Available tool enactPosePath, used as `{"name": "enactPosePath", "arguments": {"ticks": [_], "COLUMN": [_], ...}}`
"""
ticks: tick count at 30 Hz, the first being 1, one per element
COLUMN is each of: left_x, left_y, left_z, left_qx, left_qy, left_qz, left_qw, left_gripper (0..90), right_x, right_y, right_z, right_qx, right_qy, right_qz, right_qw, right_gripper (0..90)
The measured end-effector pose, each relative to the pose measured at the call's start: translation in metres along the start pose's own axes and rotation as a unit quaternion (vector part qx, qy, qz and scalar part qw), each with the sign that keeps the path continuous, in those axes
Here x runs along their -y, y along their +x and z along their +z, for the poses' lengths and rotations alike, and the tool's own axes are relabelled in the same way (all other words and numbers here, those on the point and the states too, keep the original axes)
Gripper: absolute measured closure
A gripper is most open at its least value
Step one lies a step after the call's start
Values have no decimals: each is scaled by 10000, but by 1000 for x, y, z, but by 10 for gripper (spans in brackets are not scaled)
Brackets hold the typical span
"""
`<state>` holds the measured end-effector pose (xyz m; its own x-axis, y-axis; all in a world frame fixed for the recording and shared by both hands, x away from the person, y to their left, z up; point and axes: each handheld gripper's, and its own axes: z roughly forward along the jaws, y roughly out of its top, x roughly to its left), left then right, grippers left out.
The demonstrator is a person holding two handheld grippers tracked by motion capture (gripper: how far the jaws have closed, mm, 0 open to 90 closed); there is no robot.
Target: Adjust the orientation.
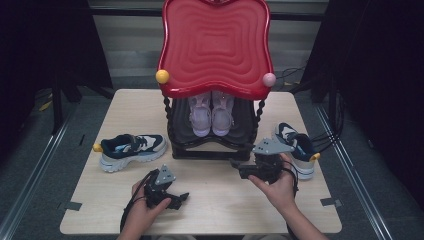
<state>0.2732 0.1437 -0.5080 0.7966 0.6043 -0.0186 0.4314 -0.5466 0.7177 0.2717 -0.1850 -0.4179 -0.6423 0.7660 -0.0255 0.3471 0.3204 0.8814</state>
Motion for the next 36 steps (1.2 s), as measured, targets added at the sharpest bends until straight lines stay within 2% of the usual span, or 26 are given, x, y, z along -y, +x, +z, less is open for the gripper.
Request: {"name": "enactPosePath", "arguments": {"ticks": [10, 18, 24, 36], "left_x": [0, 0, 0, 0], "left_y": [0, 0, 0, 0], "left_z": [0, 0, 0, 0], "left_qx": [0, 2, 2, -1], "left_qy": [0, -4, -4, -2], "left_qz": [2, 3, 4, -5], "left_qw": [10000, 10000, 10000, 10000], "left_gripper": [109, 109, 109, 109], "right_x": [16, 29, 39, 59], "right_y": [-3, -2, -3, -3], "right_z": [1, 4, 6, 9], "right_qx": [-118, -258, -353, -551], "right_qy": [197, 403, 485, 700], "right_qz": [-7, -118, -18, -32], "right_qw": [9997, 9988, 9982, 9960], "right_gripper": [254, 240, 232, 228]}}
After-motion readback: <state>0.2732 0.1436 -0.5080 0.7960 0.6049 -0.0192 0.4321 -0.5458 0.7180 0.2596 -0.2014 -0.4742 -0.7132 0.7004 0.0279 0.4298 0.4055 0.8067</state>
